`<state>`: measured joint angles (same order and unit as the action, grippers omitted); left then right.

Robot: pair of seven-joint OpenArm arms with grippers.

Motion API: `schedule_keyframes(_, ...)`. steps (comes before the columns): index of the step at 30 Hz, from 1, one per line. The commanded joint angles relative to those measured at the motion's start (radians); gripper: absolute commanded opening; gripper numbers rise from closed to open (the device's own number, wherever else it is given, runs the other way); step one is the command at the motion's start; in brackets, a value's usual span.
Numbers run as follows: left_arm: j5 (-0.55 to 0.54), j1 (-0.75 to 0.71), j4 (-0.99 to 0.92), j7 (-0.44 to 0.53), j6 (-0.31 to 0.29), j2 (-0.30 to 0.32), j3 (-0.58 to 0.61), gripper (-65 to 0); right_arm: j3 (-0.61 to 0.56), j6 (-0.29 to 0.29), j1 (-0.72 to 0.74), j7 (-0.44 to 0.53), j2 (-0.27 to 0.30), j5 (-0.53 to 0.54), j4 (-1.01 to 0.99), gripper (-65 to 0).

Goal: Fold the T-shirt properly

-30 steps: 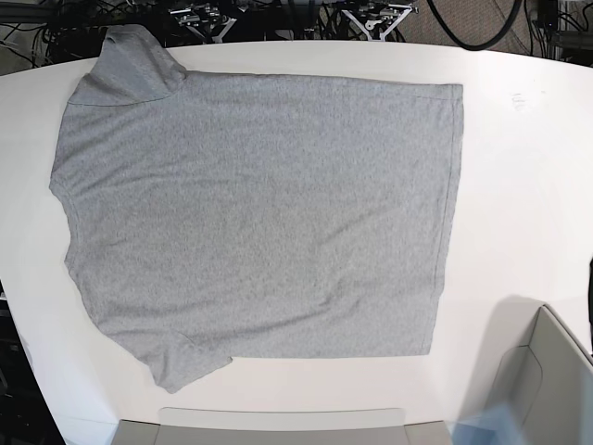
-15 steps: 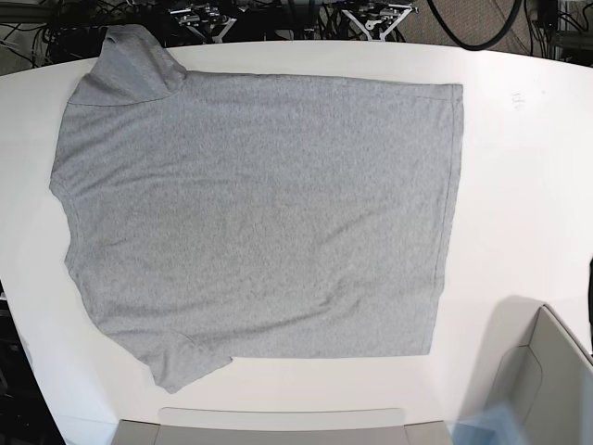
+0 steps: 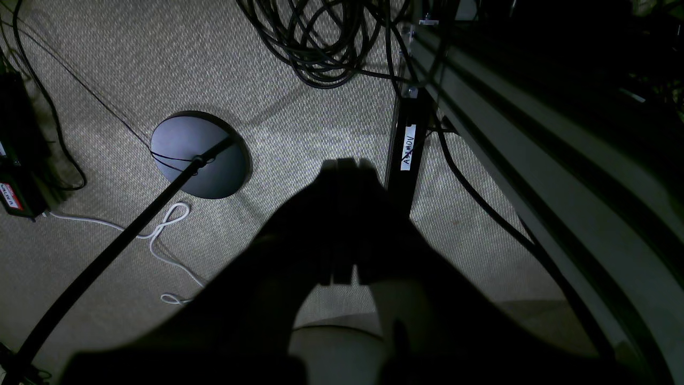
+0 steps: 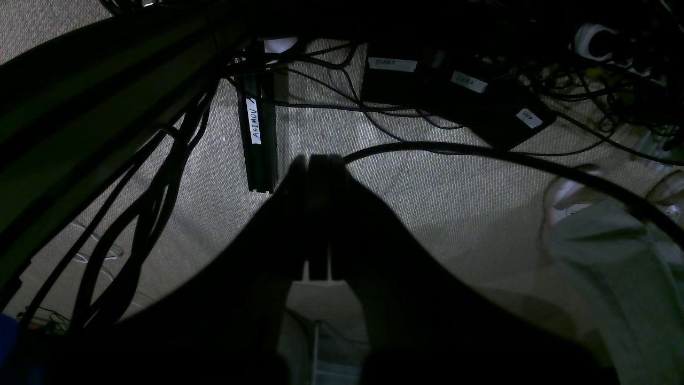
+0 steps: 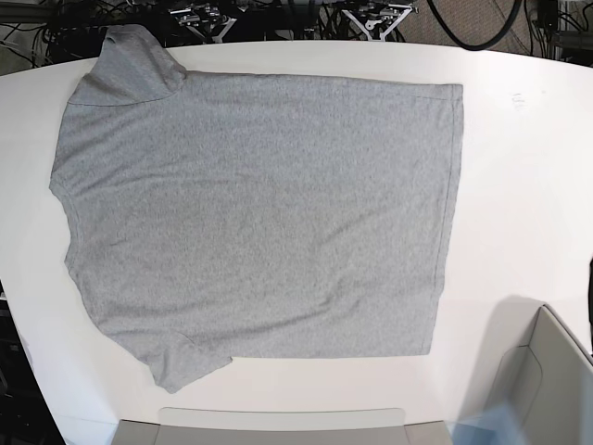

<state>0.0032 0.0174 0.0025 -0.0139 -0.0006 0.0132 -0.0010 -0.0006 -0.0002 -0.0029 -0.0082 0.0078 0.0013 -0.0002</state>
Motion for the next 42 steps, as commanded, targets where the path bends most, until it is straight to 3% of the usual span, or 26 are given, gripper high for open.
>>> schedule_keyframes(1, 0.002, 0.002, 0.003, 0.012, 0.0, -0.006, 0.002, -64.8, -0.002, 0.007, 0.004, 0.0, 0.002, 0.003, 0.002, -64.8)
schedule_keyframes(10, 0.002, 0.002, 0.004, 0.007, 0.0, -0.003, 0.003, -64.8, -0.005, 0.007, 0.007, 0.0, 0.001, 0.001, 0.004, -64.8)
schedule_keyframes(14, -0.001, -0.004, 0.006, 0.065, 0.0, -0.002, -0.004, -64.9, 0.003, 0.007, 0.002, 0.014, 0.014, 0.006, 0.007, -64.9)
schedule_keyframes(16, -0.002, -0.037, 0.003, 0.193, 0.0, -0.002, -0.004, -64.8, 0.003, 0.013, -0.032, 0.116, 0.021, 0.042, 0.007, -64.9)
schedule_keyframes(20, -0.002, -0.136, 0.001, 0.486, -0.003, 0.018, -0.004, -64.7, 0.0, 0.015, -0.141, 0.455, 0.027, 0.082, 0.004, -64.9)
schedule_keyframes(22, -0.002, -0.196, 0.004, 0.662, -0.003, 0.02, -0.004, -64.7, 0.001, 0.015, -0.197, 0.627, 0.056, 0.082, 0.004, -64.8)
schedule_keyframes(27, 0.004, -0.313, 0.0, 1.175, -0.003, 0.031, 0.005, -64.6, 0.001, 0.015, -0.308, 1.002, 0.065, 0.084, 0.002, -64.7)
schedule_keyframes(30, 0.004, -0.333, 0.009, 1.368, -0.003, 0.029, 0.005, -64.6, 0.0, 0.015, -0.366, 1.169, 0.071, 0.081, 0.007, -64.7)
schedule_keyframes(35, 0.004, -0.383, 0.098, 1.354, -0.003, 0.032, 0.005, -64.6, 0.001, 0.015, -0.457, 1.163, 0.073, 0.084, 0.133, -64.7)
schedule_keyframes(42, 0.004, -0.572, 0.431, 1.354, -0.003, 0.034, 0.005, -64.6, 0.001, 0.015, -0.73, 1.16, 0.074, 0.09, 0.638, -64.7)
